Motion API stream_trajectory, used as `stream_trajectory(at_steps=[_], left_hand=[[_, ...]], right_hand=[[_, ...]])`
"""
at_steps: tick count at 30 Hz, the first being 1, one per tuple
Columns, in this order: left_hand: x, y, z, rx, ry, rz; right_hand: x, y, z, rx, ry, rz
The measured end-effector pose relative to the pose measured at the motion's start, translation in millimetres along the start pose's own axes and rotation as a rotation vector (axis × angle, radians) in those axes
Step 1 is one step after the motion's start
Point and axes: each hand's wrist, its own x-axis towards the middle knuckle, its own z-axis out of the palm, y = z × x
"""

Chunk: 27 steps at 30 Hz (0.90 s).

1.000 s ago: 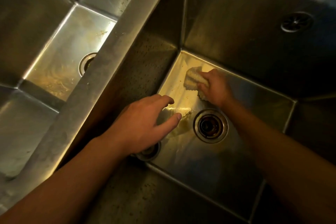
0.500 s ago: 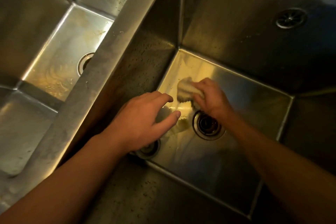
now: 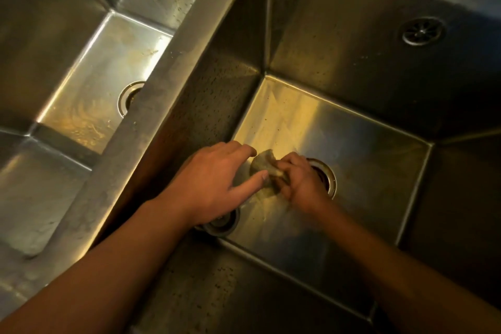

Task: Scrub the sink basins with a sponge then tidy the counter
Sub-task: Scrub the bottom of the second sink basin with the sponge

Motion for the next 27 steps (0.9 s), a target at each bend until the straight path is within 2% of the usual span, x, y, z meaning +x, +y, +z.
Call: stream_trajectory(at_steps=[7, 10, 17, 19, 23, 27], left_hand=[[2, -2, 2, 0.005, 0.017, 0.004], [2, -2, 1, -0.025, 0.028, -0.007], [2, -1, 0, -0.063, 0.042, -0.012], [2, -2, 0, -0.066, 0.050, -0.018], [3, -4, 0, -0.075, 0.049, -0.031], [3, -5, 1, -0.085, 0.049, -0.033]], right_hand=[[49, 6, -37, -0.044, 0.273, 0.040], [51, 7, -28, -0.087, 0.231, 0.082], [29, -2, -6, -0.095, 0.068, -0.043], [43, 1, -20, -0.029, 0.111, 0.004], [87, 10, -51, -0.118, 0.328, -0.060], [122, 10, -73, -0.199, 0.366, -0.003]])
